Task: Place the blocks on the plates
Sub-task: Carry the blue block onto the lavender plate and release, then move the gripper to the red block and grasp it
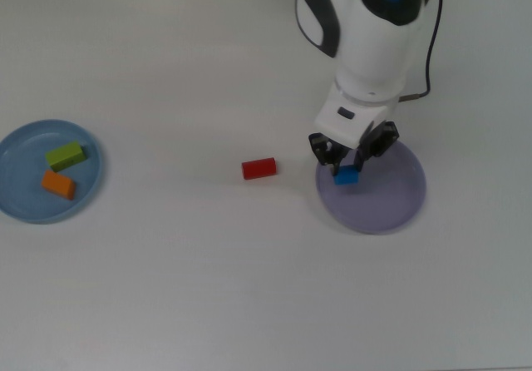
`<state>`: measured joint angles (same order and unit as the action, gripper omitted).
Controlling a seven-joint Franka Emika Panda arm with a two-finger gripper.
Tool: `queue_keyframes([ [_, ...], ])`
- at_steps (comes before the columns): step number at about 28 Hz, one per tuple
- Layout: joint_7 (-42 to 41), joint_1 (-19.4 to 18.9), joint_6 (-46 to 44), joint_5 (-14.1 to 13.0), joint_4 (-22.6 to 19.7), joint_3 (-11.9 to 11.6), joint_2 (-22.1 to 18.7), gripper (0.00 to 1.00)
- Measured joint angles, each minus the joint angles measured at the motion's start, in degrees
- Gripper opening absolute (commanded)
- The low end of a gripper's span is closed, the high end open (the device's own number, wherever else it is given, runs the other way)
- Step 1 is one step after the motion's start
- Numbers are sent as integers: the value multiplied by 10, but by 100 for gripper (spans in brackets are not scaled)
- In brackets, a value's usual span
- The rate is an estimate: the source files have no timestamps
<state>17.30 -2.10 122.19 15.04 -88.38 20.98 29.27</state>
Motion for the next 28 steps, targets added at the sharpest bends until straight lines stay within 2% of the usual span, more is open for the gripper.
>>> queue_keyframes([
  [2,11,-5,0,11,-2,0,8,35],
  [4,14,-5,0,15,-2,0,14,55],
  [7,14,-4,0,15,-2,-2,18,59],
  [8,14,-3,0,15,-2,-2,18,63],
  [10,14,-1,0,15,-2,-3,18,79],
  [20,13,11,-29,15,-1,-6,12,81],
  [28,-55,66,-82,11,0,-7,-11,81],
])
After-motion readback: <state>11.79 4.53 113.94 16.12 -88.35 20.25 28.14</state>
